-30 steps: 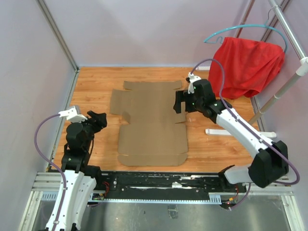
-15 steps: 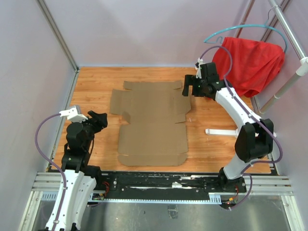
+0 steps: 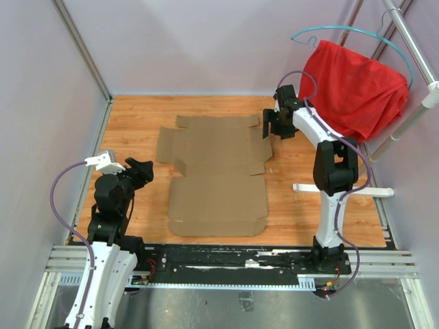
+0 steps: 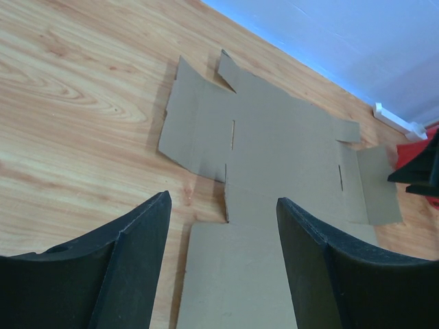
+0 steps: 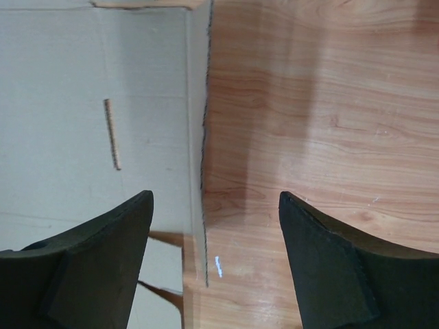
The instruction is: Fold the paper box
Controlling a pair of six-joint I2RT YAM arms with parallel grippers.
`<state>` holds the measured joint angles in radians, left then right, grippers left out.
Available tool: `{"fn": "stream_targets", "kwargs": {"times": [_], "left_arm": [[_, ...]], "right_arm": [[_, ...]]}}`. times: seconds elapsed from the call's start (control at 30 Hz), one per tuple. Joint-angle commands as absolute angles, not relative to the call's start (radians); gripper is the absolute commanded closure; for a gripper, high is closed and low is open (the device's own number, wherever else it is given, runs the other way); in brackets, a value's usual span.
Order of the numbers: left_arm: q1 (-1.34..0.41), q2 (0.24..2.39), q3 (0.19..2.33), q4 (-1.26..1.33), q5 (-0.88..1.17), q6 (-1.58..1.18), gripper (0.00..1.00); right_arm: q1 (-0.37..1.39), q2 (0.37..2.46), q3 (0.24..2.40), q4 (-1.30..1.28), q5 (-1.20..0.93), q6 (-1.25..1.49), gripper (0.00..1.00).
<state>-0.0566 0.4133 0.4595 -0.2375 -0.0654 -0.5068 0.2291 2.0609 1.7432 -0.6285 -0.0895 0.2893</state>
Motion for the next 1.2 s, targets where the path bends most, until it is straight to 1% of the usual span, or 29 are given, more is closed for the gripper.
{"fn": "stream_targets", "kwargs": {"times": [0.0, 0.3, 0.47, 0.63, 0.77, 0.87, 1.0, 1.07, 1.17], "left_arm": [[-0.061, 0.408, 0.451, -0.204, -0.047, -0.514, 0.32], [-0.063, 0.413, 0.449, -0.201, -0.041, -0.515, 0.32], [-0.063, 0.413, 0.449, -0.2, -0.041, -0.515, 0.32], [-0.063, 0.416, 0.449, -0.198, -0.039, -0.517, 0.32], [-0.063, 0.42, 0.448, -0.198, -0.037, -0.517, 0.32], [-0.062, 0.426, 0.448, -0.198, -0.037, -0.517, 0.33], [-0.062, 0.444, 0.45, -0.198, -0.028, -0.519, 0.34], [-0.063, 0.449, 0.45, -0.198, -0.026, -0.518, 0.34], [-0.063, 0.449, 0.451, -0.201, -0.032, -0.518, 0.34]], "right_arm": [[0.241, 2.12, 1.832, -0.711, -0.028, 0.269, 0.25], [0.263, 2.24, 2.006, -0.771, -0.008, 0.249, 0.28], [0.27, 2.261, 2.044, -0.804, 0.005, 0.262, 0.29], [0.284, 2.202, 1.94, -0.761, 0.051, 0.265, 0.27], [0.295, 2.16, 1.894, -0.792, 0.109, 0.276, 0.25], [0.331, 2.053, 1.757, -0.762, 0.159, 0.292, 0.24], [0.394, 1.841, 1.507, -0.666, 0.206, 0.339, 0.2], [0.411, 1.759, 1.39, -0.604, 0.168, 0.371, 0.18], [0.413, 1.719, 1.285, -0.524, -0.013, 0.405, 0.18]]}}
